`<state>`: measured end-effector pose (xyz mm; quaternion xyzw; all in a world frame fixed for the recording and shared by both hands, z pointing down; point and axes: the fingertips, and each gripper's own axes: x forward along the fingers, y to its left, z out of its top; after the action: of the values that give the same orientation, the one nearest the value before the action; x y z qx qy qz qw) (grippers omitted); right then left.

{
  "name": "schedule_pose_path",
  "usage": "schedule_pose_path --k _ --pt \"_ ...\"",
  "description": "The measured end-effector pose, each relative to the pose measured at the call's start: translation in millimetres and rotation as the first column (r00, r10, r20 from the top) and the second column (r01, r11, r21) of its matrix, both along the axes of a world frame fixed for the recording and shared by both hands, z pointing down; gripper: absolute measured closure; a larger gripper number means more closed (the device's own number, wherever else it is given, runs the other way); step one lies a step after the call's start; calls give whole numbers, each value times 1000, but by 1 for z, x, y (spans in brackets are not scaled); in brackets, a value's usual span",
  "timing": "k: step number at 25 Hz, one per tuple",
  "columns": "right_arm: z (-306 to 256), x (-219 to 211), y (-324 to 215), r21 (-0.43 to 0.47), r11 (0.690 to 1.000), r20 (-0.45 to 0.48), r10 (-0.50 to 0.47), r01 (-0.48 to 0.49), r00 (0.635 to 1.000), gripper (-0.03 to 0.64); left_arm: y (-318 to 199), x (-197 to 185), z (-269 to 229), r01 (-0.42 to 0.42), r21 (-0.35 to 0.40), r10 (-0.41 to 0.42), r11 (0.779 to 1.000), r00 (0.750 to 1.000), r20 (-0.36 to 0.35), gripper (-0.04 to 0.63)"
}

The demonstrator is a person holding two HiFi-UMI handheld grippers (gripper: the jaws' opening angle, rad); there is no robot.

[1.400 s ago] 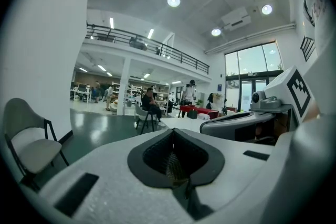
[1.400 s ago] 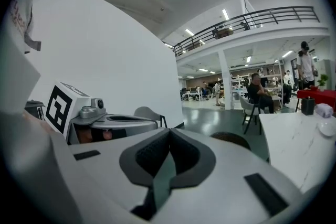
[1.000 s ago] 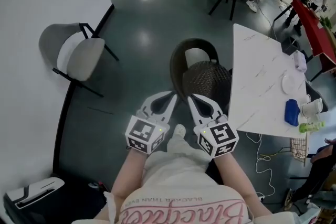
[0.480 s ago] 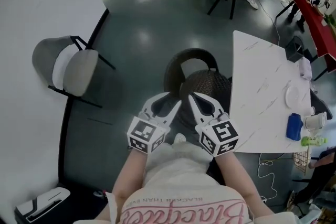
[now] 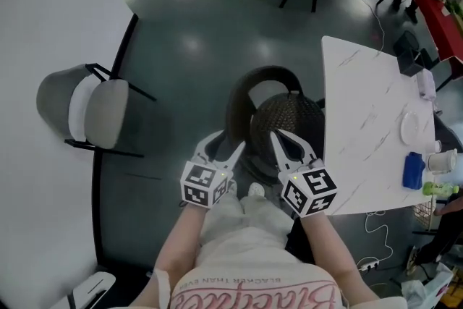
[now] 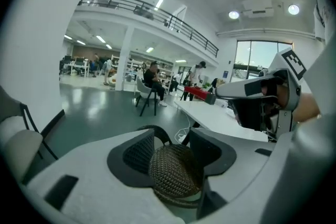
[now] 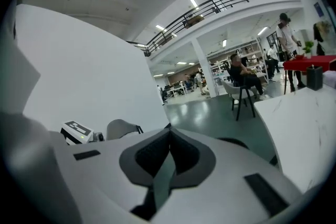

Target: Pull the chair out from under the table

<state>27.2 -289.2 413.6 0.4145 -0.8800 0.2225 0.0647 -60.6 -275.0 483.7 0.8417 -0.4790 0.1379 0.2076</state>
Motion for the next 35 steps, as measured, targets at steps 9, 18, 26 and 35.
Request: schedule_pose_path --k 9,18,26,35 --pt "57 -26 -19 -66 998 -101 -24 17 995 615 -23 -31 87 12 -200 -10 980 1000 11 405" --pt "148 -47 -28 -176 984 -162 -1 -28 987 615 -43 -44 170 63 -380 -59 923 998 23 405" --pt "205 -46 -28 -283 957 -181 3 -55 983 615 -80 -38 227 145 -515 -153 845 988 26 405" --pt "228 -50 -15 -333 942 -205 -33 -38 978 615 -103 -32 267 226 -625 -219 747 972 90 512"
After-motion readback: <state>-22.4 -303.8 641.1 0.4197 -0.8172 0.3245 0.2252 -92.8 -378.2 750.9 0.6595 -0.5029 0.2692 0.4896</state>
